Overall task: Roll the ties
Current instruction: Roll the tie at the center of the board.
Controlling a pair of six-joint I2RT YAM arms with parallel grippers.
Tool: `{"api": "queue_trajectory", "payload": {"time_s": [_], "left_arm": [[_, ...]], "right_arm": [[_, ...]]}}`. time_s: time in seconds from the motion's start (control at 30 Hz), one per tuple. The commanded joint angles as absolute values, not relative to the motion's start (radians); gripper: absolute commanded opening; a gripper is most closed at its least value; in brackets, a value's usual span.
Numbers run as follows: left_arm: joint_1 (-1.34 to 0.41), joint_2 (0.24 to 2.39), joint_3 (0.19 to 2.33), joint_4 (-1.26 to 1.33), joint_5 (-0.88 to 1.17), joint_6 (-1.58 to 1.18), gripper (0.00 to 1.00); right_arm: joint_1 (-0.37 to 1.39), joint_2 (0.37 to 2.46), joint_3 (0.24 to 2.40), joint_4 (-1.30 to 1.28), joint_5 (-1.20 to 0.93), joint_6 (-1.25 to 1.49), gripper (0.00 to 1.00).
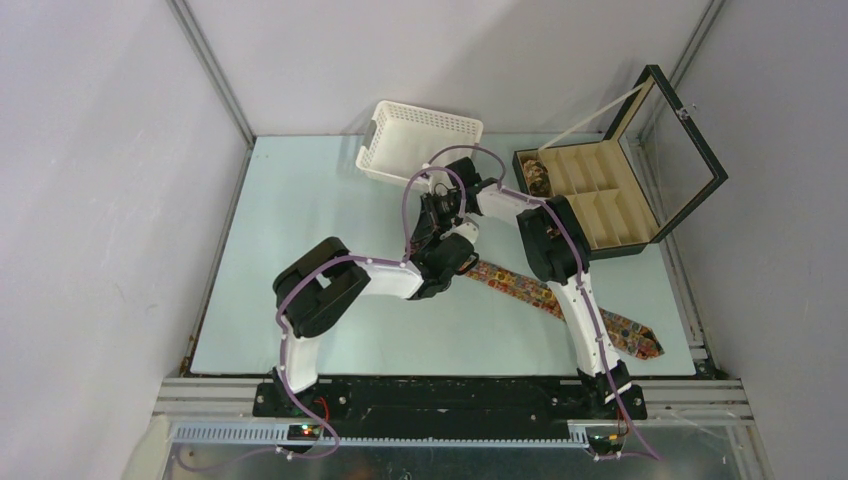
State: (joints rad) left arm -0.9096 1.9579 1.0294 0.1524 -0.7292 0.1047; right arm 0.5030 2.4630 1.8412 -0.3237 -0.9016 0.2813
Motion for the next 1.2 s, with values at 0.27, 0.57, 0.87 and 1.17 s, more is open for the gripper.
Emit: {"api": "queue_trajectory", "payload": {"time_s": [0.27,0.57,0.87,1.17], "left_arm": [[-0.913,1.823,1.025,0.132,-0.666,0.049,0.39],[-0.844,1.63,0.904,0.142,-0.521,-0.137,0.32],[-0.567,1.476,0.743,0.236,-0.148,-0.48,0.35],[-0.46,1.568,0.72,0.344,0.055,-0.631,0.38]], "right_arm": [[0.485,2.42,1.777,-0.323,-0.847,0.358,0.04],[0.482,2.396,1.742,-0.287,-0.824,0.366,0.04],[0.484,2.378,1.715,-0.248,-0.81,0.388,0.04],[0.489,2.369,1.71,-0.236,-0.793,0.394,0.03]]}}
